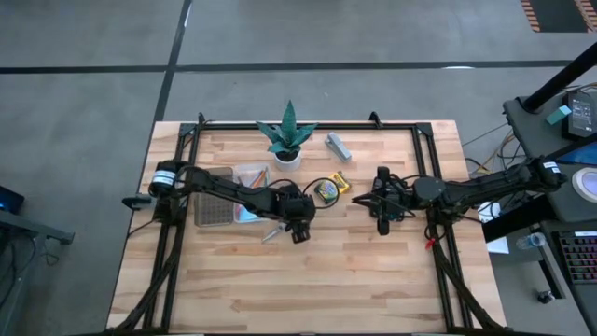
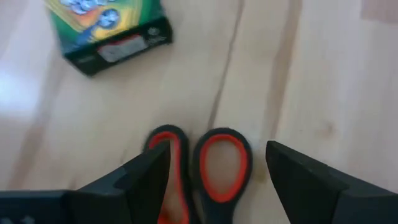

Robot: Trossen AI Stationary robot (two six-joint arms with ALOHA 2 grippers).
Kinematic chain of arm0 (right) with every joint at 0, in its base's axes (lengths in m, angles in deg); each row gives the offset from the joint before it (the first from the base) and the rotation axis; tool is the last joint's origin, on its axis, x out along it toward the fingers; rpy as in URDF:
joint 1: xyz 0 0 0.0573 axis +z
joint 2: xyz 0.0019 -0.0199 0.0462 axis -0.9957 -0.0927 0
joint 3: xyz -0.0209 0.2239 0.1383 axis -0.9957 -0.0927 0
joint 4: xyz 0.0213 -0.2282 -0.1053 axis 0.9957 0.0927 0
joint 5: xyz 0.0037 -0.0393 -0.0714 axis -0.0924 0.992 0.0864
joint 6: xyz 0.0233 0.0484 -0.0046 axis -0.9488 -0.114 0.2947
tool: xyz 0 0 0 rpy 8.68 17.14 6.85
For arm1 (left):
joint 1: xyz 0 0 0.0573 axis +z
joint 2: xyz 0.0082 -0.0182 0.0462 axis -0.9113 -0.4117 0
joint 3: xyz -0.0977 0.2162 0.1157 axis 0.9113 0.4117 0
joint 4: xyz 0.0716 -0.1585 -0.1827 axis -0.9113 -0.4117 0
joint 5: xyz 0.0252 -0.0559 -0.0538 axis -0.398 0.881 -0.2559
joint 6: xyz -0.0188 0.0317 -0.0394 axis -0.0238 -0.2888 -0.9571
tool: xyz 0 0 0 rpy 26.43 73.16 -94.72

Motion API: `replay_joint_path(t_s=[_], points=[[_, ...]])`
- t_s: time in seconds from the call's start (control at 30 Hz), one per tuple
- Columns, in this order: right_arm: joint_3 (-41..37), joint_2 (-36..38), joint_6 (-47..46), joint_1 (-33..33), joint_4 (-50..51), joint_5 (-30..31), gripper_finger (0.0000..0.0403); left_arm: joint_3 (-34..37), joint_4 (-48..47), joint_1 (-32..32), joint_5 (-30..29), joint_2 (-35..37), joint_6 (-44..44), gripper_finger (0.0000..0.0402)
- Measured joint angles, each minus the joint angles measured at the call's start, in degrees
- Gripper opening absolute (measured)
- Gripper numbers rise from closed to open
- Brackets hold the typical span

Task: Pack school essentials
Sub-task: Put the black scissors into the white and black box

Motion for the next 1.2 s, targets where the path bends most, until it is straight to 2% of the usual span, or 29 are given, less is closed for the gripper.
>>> replay_joint_path(t_s=[0.23,0.5,0.63,1.2], points=[[0.00,-0.09,0.02,-0.23,0.14,0.04,0.0009,1.00,-0.51,0.11,1.05,-0.22,2.13,0.0243],[0.00,-0.09,-0.09,-0.27,0.16,0.05,0.0009,1.16,-0.21,0.47,1.06,-0.32,2.88,0.0179],[0.00,-0.09,-0.18,-0.27,0.16,0.06,0.0009,1.28,-0.18,0.80,0.99,-0.32,2.87,0.0160],[0.00,-0.09,-0.14,-0.27,0.37,0.04,0.0009,2.95,0.97,1.36,0.48,-0.32,1.83,0.0157]])
